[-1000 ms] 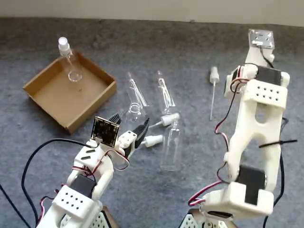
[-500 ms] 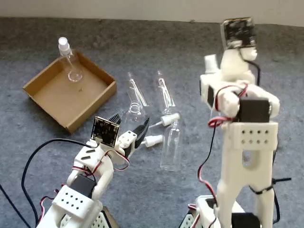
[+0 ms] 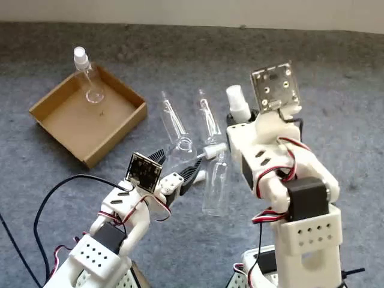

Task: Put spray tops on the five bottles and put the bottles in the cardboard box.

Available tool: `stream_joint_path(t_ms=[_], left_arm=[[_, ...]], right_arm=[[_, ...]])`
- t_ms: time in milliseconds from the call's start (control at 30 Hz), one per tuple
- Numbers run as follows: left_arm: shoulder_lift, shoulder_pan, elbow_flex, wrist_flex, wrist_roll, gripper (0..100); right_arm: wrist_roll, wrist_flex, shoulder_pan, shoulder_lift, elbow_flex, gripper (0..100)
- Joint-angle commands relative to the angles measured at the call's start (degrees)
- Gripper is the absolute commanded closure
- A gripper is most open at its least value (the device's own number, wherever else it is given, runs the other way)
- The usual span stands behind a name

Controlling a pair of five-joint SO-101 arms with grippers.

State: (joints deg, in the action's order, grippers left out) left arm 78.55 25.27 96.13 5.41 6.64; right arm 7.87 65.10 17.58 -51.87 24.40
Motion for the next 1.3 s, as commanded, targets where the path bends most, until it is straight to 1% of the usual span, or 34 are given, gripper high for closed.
stream_joint_path(t_ms=[0,100,167,267,300,433,533,800,900,1000,1133,1267], left_arm=[[1.01,2.07,1.54,-0.18,0.26,93],[1.01,4.18,1.54,1.23,0.26,93],[1.01,4.97,1.54,1.23,0.26,93],[1.01,5.32,1.54,1.23,0.26,93],[1.01,5.41,1.54,1.23,0.26,93],[1.01,7.69,1.54,1.23,0.26,93],[1.01,8.75,1.54,1.32,0.18,93],[1.01,8.66,1.54,1.93,0.18,93],[1.01,8.22,1.54,1.76,0.18,93],[1.01,8.22,1.54,1.76,0.18,93],[1.01,8.75,1.54,1.49,0.44,93],[1.01,8.84,1.54,-4.48,0.62,93]], right_arm=[[-0.70,-11.82,2.24,-5.41,8.40,99.3],[-0.70,-17.63,3.56,-9.80,15.52,99.3],[-0.70,-19.65,4.26,-12.44,19.21,99.3],[-1.23,-20.88,4.53,-15.34,20.35,99.3],[-2.90,-21.05,4.53,-15.96,20.26,99.3],[-11.96,-20.88,4.26,-16.40,17.27,99.3],[-15.74,-20.97,4.26,-16.40,14.20,99.3],[-25.85,-20.70,4.18,-16.40,5.67,99.3],[-28.48,-19.30,4.18,-16.48,1.98,99.3],[-31.47,-14.29,4.26,-16.31,-3.30,99.3],[-32.18,-12.18,4.44,-16.31,-7.78,99.3],[-32.18,-12.09,4.44,-16.31,-7.78,99.3]])
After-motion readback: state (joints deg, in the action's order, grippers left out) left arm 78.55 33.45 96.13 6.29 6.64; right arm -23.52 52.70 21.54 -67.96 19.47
